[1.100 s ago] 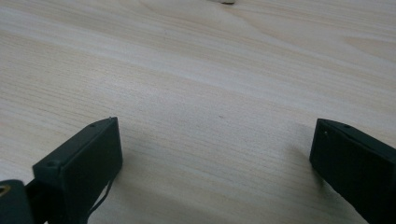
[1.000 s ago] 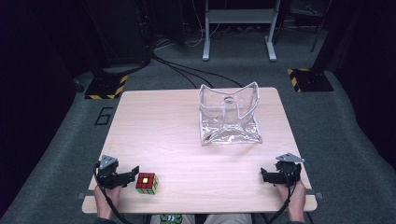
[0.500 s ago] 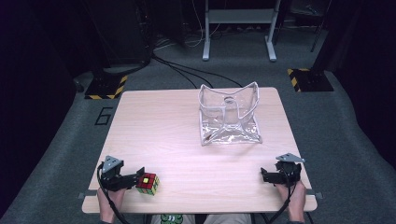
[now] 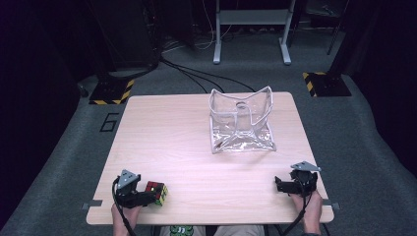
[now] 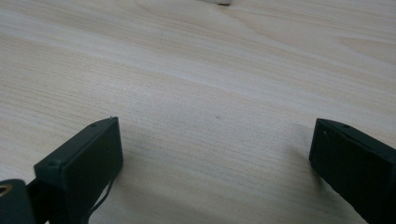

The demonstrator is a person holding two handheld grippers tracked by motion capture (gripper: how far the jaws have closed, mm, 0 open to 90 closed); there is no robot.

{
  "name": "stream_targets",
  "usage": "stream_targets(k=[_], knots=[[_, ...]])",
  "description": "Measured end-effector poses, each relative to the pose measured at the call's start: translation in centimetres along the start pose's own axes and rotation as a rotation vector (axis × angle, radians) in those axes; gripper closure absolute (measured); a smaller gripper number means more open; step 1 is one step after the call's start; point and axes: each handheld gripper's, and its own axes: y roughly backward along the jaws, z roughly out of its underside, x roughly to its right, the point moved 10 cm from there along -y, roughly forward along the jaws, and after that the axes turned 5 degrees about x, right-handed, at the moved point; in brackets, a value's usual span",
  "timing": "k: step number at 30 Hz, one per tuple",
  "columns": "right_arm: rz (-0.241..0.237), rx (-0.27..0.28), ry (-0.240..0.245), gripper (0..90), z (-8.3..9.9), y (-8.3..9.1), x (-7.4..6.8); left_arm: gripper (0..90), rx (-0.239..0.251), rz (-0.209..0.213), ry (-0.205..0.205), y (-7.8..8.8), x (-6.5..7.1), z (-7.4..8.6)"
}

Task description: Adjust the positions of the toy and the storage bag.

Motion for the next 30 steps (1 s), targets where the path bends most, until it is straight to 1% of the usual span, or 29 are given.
stream_targets(k=[3, 7, 12, 14, 15, 17, 18, 19, 20, 21, 23, 26, 30], knots=[[-0.003, 0.001, -0.001, 2.2, 0.0, 0.0, -0.1, 5.4, -0.014, 0.004, -0.007, -0.3, 0.4, 0.5], [-0.002, 0.001, 0.001, 2.2, 0.0, 0.0, 0.0, 5.3, -0.03, 0.003, -0.014, -0.7, 0.5, 1.2], [0.001, 0.001, 0.0, 2.2, 0.0, 0.0, 0.0, 6.5, -0.062, 0.02, -0.007, -1.3, 0.6, 2.3], [0.001, 0.001, 0.001, 2.2, 0.0, 0.0, 0.0, 9.4, -0.063, 0.021, -0.001, -1.5, 0.6, 2.5], [0.001, 0.001, 0.0, 2.2, 0.0, 0.0, 0.0, 11.4, -0.066, 0.029, 0.002, -1.5, 0.7, 2.6], [0.003, 0.002, 0.0, 2.2, 0.0, 0.0, 0.0, 18.8, -0.071, 0.022, -0.001, -1.6, 0.7, 2.7], [0.003, 0.001, -0.005, 2.3, 0.0, 0.0, 0.0, 23.9, -0.079, 0.011, -0.005, -1.7, 0.6, 2.8], [0.004, 0.0, -0.006, 2.3, 0.0, 0.0, 0.0, 27.2, -0.089, 0.01, -0.009, -1.8, 0.5, 2.9], [0.002, 0.0, -0.005, 2.5, 0.0, 0.0, 0.0, 29.7, -0.089, 0.012, -0.002, -1.9, 0.5, 3.0], [0.002, 0.0, -0.006, 2.5, 0.0, 0.0, 0.0, 30.1, -0.088, 0.015, 0.0, -1.9, 0.5, 3.0], [0.002, -0.001, -0.006, 2.5, 0.0, 0.0, 0.0, 30.9, -0.082, 0.003, -0.02, -1.8, 0.4, 2.8], [0.001, -0.001, -0.007, 2.6, 0.0, 0.0, 0.0, 32.5, -0.09, -0.008, -0.033, -1.9, 0.3, 2.7], [0.0, -0.003, -0.005, 2.7, 0.0, 0.0, 0.1, 33.3, -0.083, -0.012, -0.043, -2.0, 0.3, 2.5]])
